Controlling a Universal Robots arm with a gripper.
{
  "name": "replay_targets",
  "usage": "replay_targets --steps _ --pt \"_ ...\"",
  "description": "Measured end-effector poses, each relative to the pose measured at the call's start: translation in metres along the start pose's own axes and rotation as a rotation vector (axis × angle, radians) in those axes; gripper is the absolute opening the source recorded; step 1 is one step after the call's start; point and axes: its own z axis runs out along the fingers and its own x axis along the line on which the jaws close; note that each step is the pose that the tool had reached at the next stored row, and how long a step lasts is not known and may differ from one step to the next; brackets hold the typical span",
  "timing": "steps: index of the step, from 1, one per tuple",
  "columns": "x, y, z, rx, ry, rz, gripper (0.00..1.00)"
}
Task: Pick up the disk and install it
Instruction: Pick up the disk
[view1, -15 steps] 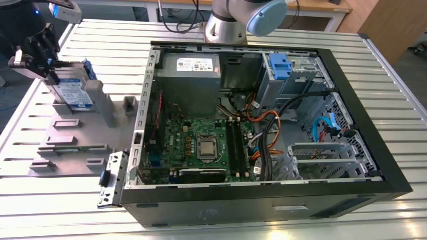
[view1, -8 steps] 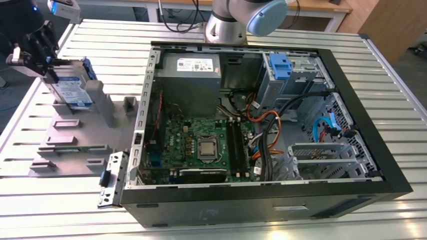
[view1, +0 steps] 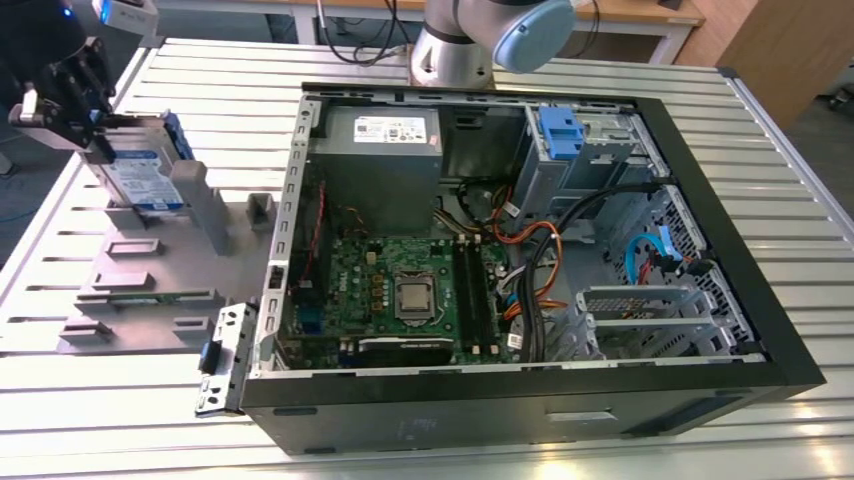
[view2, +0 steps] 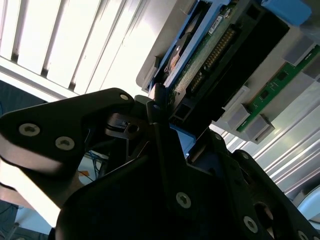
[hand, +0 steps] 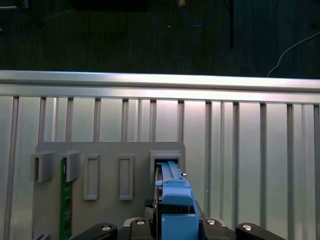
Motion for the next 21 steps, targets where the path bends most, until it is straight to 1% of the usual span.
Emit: replay_targets --steps 9,10,11,15,17,21 --pt "0.0000 0.0000 -0.0012 0.0001 0.0000 0.000 0.36" --pt "-0.0003 0.0008 -0.0191 0.0002 -0.0001 0.000 0.36" --pt "-0.0004 0.0012 -0.0305 0.0001 -0.0001 0.000 0.36" --pt "-0.0005 0.0013 -0.0307 0.0001 -0.0001 0.000 0.36" --pt "-0.0005 0.0014 -0.0340 0.0001 0.0000 0.000 0.36" --pt "-0.0005 0.0014 -0.0345 0.0001 -0.0001 0.000 0.36"
